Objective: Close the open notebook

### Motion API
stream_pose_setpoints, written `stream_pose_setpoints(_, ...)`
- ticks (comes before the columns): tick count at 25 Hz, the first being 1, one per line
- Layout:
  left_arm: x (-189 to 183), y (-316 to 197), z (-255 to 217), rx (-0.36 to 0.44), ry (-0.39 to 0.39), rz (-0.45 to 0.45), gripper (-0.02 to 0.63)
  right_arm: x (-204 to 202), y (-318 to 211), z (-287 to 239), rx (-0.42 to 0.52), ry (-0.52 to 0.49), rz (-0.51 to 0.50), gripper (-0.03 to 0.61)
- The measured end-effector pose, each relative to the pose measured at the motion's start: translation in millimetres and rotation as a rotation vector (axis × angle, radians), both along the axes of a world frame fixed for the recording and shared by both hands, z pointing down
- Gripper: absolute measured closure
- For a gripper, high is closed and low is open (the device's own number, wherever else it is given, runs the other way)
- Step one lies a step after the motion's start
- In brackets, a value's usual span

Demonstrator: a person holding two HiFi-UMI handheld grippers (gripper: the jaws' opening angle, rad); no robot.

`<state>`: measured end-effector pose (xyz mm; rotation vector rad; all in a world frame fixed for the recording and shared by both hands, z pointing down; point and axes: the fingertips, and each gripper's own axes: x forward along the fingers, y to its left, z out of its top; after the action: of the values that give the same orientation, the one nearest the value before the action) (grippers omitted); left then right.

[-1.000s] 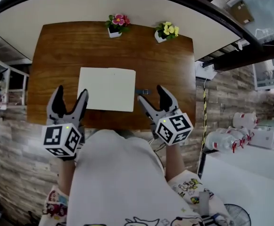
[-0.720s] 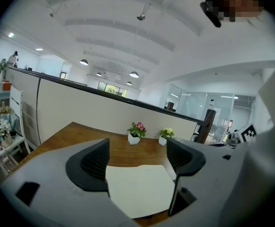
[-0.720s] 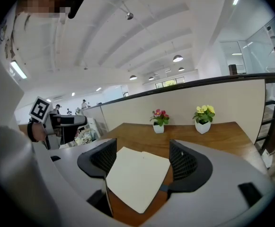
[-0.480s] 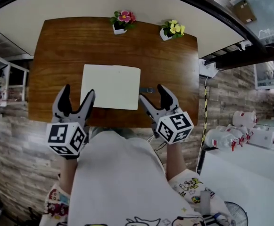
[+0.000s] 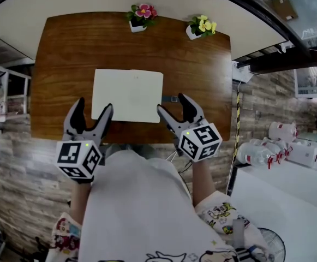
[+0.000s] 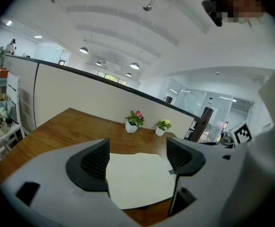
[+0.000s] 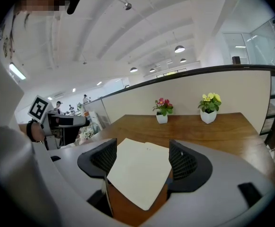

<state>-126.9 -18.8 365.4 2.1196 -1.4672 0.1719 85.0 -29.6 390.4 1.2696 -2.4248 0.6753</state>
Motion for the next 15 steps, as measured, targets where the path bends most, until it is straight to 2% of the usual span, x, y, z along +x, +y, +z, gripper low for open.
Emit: stream_pose_setpoints(15, 15.3, 13.5, 52.3, -0.142, 0.082, 0.007, 0.265, -9.5, 8.2, 55.9, -0.121, 0.059, -0.055, 0.275)
